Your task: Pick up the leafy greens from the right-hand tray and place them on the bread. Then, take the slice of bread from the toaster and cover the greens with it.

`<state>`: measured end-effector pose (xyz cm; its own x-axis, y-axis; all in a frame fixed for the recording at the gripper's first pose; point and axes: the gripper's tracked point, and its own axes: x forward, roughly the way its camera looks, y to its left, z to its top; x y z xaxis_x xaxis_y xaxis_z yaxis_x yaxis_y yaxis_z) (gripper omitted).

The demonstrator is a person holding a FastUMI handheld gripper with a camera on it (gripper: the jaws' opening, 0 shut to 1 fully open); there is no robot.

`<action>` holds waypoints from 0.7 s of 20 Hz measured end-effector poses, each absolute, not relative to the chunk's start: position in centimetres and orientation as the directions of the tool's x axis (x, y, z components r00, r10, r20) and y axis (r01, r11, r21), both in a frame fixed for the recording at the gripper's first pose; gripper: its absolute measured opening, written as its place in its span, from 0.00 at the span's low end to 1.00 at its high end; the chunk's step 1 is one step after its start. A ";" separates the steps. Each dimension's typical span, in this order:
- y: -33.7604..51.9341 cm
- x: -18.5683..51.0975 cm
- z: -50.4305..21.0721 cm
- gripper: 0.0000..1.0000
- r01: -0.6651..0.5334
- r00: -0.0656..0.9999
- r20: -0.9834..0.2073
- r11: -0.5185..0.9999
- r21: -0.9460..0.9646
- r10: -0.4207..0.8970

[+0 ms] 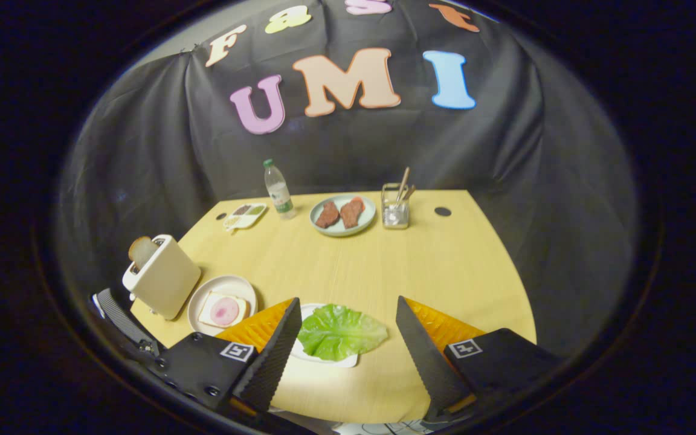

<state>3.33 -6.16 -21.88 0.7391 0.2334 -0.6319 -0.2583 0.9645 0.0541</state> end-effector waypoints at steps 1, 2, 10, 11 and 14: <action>-6.4 3.5 -23.1 1.00 -0.264 0.712 -0.659 0.962 0.067 0.241; -6.8 3.7 -24.3 1.00 -0.261 0.686 -0.688 0.963 0.072 0.238; -8.5 5.3 -32.4 1.00 -0.314 0.476 -0.842 0.944 0.104 0.252; -8.6 5.3 -33.5 1.00 -0.319 0.442 -0.860 0.941 0.116 0.256; -9.3 5.7 -36.3 1.00 -0.312 0.379 -0.893 0.942 0.123 0.242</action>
<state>5.69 -9.26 -36.26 0.3792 0.2423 -0.8930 -0.3116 0.9422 0.1233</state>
